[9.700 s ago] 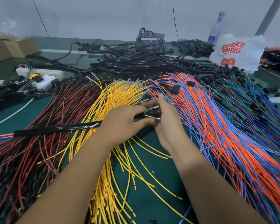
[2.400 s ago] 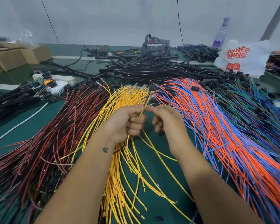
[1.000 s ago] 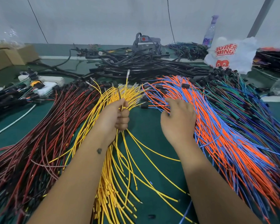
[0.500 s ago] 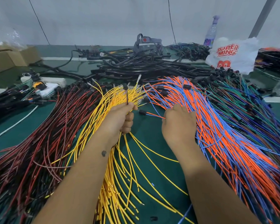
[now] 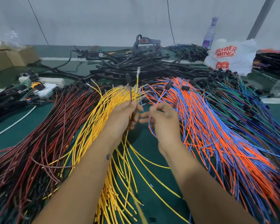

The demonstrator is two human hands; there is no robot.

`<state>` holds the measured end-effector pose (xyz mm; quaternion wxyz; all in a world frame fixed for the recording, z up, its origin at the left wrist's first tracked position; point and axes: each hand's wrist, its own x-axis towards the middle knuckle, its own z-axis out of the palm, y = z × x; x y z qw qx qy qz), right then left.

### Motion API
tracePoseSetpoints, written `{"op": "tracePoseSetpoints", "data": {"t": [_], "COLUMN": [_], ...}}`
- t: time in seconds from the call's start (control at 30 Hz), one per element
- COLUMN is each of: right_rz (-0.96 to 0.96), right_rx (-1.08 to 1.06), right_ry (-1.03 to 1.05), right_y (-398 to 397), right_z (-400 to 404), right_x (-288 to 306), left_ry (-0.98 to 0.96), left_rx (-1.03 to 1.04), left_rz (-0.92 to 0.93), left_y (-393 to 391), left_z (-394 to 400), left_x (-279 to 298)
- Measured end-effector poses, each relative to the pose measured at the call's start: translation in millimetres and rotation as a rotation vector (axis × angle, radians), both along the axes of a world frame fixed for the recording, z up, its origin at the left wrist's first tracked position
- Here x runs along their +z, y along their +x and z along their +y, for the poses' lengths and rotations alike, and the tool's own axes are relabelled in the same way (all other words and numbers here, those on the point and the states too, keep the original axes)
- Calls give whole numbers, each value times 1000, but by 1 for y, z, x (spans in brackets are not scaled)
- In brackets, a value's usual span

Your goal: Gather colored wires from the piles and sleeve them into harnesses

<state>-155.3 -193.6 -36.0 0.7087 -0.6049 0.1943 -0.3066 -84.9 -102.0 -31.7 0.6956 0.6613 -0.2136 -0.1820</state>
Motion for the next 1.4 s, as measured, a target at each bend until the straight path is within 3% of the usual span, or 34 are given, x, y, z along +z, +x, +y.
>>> {"op": "tracePoseSetpoints", "data": {"t": [0.13,0.23,0.8,0.93,1.07,1.2,1.4], "right_rz": [-68,-100,-72,-6,19,168,292], "right_rx": [-54,43,181,150,220,168,86], "right_ry": [169,279,211,44,-90,-546,-909], "right_y": [3,0,-3,0,1,-4,-6], "right_z": [-1,-2,-14,-12,-3,0,-1], "right_x": [-2,1,1,1,-2,-9,-10], "left_ry": [-34,-52,-79,-97,-34,-36,43], "left_rx": [-53,-111,-279,-316,-106,-4,-151], "left_rz": [-21,-15,114,192,184,245,288], "left_y": [-3,-6,-4,-3,-5,-2,12], "left_z": [-3,-5,-9,-6,-5,-2,15], "left_x": [-1,-2,-7,-4,-2,5,22]}}
